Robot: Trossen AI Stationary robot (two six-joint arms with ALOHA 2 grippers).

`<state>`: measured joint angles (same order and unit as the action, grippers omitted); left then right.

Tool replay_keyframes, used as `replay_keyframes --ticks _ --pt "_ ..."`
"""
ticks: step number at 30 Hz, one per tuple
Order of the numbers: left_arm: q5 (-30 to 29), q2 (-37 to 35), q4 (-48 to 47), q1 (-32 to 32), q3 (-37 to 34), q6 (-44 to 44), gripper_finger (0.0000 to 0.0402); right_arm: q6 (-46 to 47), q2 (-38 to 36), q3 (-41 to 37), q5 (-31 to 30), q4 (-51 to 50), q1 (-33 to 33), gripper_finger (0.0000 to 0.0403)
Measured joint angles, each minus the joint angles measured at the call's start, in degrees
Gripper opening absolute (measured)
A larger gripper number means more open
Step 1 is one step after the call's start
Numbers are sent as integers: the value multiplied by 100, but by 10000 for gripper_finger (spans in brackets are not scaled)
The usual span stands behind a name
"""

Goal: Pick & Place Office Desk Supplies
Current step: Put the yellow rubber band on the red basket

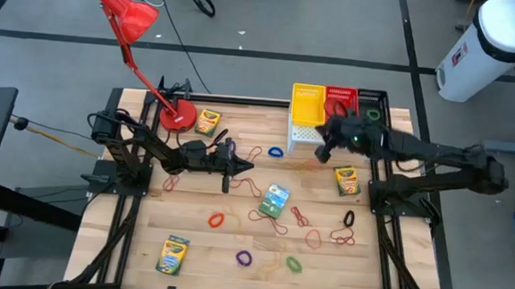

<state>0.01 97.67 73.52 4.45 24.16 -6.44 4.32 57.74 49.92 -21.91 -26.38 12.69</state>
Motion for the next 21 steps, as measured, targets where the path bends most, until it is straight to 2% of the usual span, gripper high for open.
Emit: replay_keyframes --ticks 4,9,13,17,21 --pt "0 0 0 2 0 -2 13 -188 -215 -988 514 1447 -273 9" --pt "0 0 15 1 0 -3 13 -239 -237 -1874 589 2758 -597 9" --pt "2 0 212 2 0 -140 13 -315 -237 -2250 588 3306 -860 18" --pt "-1 0 212 1 3 -794 13 -424 -237 -2447 588 3670 -1132 18" --pt "42 4 63 100 179 -994 13 -644 -237 -2647 588 4027 -1385 11"
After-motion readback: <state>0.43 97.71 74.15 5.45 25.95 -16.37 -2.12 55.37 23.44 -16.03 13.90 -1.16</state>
